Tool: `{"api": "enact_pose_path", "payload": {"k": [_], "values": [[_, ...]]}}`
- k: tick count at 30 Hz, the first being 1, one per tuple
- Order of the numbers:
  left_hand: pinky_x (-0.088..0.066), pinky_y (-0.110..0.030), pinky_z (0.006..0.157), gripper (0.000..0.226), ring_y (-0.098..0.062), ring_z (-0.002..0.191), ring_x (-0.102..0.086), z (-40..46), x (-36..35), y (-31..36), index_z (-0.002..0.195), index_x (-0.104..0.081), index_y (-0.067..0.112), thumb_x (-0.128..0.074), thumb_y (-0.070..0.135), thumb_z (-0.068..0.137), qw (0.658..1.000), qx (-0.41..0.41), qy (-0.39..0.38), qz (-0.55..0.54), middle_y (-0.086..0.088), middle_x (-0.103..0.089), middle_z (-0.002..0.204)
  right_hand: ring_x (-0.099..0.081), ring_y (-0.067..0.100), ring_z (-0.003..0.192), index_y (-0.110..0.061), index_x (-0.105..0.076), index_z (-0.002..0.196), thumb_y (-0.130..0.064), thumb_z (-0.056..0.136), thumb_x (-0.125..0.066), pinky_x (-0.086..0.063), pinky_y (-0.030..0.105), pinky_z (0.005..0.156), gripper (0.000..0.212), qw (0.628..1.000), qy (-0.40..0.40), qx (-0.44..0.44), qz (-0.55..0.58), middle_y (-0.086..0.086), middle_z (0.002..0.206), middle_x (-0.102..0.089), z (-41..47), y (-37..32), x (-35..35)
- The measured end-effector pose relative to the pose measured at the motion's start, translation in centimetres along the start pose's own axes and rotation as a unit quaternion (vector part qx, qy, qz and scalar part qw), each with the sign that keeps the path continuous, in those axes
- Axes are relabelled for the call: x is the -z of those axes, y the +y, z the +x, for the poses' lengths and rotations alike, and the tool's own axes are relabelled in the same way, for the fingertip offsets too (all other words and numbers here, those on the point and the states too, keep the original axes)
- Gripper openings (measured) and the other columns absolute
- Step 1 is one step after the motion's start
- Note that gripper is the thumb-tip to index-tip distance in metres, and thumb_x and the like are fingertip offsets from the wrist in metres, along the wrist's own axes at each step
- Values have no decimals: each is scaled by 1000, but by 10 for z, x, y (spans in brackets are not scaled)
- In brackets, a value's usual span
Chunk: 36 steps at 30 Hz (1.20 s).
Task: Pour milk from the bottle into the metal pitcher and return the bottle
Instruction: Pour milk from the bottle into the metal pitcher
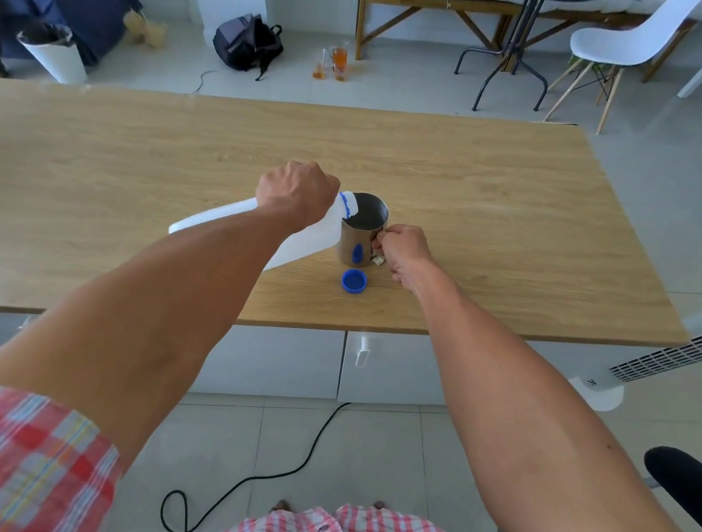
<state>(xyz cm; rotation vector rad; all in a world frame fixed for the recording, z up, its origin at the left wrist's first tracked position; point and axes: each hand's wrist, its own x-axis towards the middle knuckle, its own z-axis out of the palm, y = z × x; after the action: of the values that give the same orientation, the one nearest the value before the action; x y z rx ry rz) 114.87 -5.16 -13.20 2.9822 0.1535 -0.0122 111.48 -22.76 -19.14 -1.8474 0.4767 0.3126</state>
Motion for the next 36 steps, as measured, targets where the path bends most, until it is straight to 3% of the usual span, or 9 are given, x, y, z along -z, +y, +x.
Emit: {"api": "enact_pose_path", "payload": {"k": [7,10,15,26,31,36], "values": [[-31,-30,51,31,-21,55,-46,1,3,4,70,-52,14,-41,24,98,999,-27,1,34,-5,-52,69,-40,5,37,-12,-70,80,-6,99,-48,-26,11,27,30,1000,0,-1,-10,2,67,-60,2,1,0],[-33,-30,51,30,-21,55,-47,2,3,5,72,-54,13,-42,23,97,999,-32,1,39,-5,-53,69,-38,1,28,-13,-68,76,-6,99,-47,-24,10,27,32,1000,2,1,-8,2,66,-59,2,1,-1],[-35,-30,54,30,-21,56,-47,3,3,5,75,-56,13,-41,24,98,998,-42,4,51,-5,-54,71,-41,9,46,-13,-69,79,-7,99,-47,-25,12,28,31,1000,5,2,-18,2,69,-61,4,1,-1],[-37,-33,60,26,-23,60,-49,6,6,8,74,-52,14,-39,21,96,996,-49,-13,75,-6,-55,74,-41,10,46,-15,-66,74,-5,97,-46,-24,9,27,32,999,4,5,-34,1,66,-60,7,1,0],[-36,-34,59,28,-23,58,-48,7,7,9,74,-52,14,-39,23,97,996,-42,-16,74,-6,-55,74,-39,7,37,-14,-65,70,-2,95,-45,-24,10,27,34,1000,2,8,-29,1,62,-57,7,0,0],[-37,-36,59,27,-24,58,-48,7,6,11,74,-52,13,-39,22,97,995,-44,-18,83,-6,-54,74,-39,10,44,-13,-64,71,-2,96,-45,-24,9,27,33,999,0,13,-30,1,62,-56,6,-1,1]]}}
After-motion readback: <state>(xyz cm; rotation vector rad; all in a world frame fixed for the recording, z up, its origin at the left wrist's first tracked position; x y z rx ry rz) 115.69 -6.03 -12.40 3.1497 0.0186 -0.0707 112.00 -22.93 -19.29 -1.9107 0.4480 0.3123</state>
